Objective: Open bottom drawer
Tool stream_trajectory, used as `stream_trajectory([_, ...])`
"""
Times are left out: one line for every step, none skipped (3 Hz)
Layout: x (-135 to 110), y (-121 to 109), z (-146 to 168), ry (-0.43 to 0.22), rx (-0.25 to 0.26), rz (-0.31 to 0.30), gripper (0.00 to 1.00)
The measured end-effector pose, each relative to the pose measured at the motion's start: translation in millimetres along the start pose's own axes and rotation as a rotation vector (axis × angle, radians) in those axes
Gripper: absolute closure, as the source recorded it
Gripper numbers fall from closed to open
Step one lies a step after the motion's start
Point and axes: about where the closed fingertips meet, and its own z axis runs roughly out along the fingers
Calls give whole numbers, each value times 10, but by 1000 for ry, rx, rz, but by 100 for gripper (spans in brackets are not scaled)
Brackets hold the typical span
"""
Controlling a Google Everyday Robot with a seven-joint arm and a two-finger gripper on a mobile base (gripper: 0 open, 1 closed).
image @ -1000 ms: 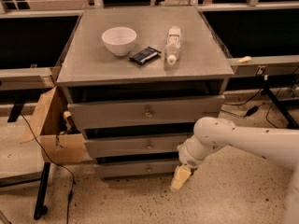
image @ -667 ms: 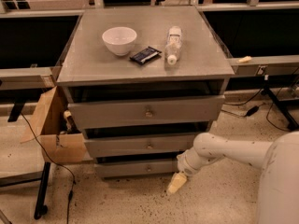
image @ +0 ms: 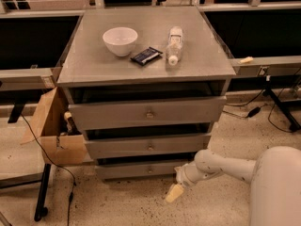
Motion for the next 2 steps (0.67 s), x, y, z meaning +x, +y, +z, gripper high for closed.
stream_trajectory([5,14,7,1,-3,1,0])
stream_trajectory([13,4,41,1,-2,13,0])
